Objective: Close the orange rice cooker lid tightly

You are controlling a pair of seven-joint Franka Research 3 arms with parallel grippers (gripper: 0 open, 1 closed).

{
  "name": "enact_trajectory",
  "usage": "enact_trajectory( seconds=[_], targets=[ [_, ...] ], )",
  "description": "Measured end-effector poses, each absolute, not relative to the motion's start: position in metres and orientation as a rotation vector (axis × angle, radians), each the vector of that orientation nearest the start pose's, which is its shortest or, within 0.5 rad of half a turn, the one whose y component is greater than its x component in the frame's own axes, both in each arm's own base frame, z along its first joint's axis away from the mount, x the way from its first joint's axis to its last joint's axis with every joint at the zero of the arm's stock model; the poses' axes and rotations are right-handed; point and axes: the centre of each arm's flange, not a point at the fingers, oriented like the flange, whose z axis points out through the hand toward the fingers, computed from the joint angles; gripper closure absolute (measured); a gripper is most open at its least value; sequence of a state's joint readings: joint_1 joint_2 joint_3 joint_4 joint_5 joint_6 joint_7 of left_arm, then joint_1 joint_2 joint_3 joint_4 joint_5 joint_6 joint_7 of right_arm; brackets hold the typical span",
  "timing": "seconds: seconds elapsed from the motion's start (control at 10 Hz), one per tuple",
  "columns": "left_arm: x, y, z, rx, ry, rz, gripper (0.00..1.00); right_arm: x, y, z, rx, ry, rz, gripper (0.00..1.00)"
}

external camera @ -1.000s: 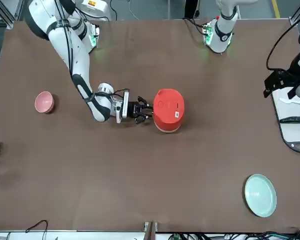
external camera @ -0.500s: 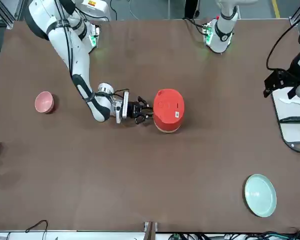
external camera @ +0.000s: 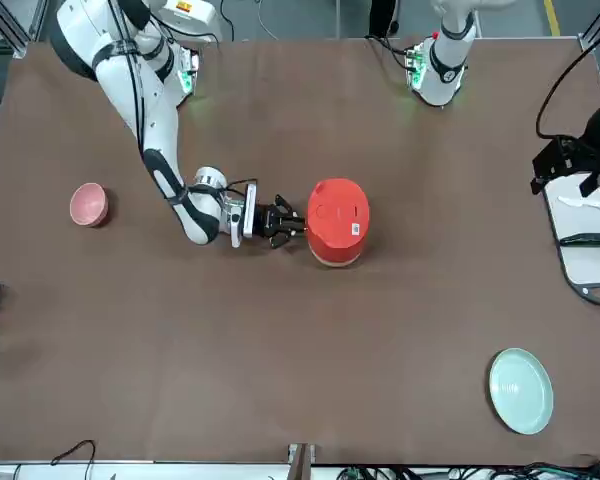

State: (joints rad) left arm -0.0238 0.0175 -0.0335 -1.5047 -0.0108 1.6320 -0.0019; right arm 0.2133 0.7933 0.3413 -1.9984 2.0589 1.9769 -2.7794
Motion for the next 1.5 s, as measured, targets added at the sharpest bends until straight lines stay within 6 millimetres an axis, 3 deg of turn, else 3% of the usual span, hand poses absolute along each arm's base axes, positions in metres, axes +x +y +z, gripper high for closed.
enact_trajectory(
  seconds=[0.2, 0.4, 0.6, 0.7, 0.9, 1.2, 1.5],
  targets=[
    [0.566, -0.036, 0.655, -3.127, 0.102, -0.181, 0.0, 0.461, 0.356, 0.095, -1.371, -1.026, -1.174, 0.65],
    [0.565, -0.042, 0.66, -3.115, 0.121, -0.198, 0.0, 0.464, 0.353, 0.096, -1.376, -1.022, -1.179, 0.37],
    [0.565, -0.04, 0.66, -3.115, 0.117, -0.198, 0.0, 0.479, 0.341, 0.099, -1.4, -1.015, -1.209, 0.06],
    [0.565, -0.04, 0.66, -3.115, 0.116, -0.197, 0.0, 0.491, 0.331, 0.104, -1.43, -1.023, -1.232, 0.0],
    [0.565, -0.039, 0.66, -3.115, 0.113, -0.197, 0.0, 0.519, 0.309, 0.13, -1.476, -1.114, -1.275, 0.0],
    [0.565, -0.039, 0.66, -3.115, 0.115, -0.197, 0.0, 0.554, 0.267, 0.179, -1.443, -1.435, -1.224, 0.0],
    [0.565, -0.04, 0.66, -3.115, 0.116, -0.197, 0.0, 0.569, 0.243, 0.195, -1.442, -1.574, -1.137, 0.0]
  ],
)
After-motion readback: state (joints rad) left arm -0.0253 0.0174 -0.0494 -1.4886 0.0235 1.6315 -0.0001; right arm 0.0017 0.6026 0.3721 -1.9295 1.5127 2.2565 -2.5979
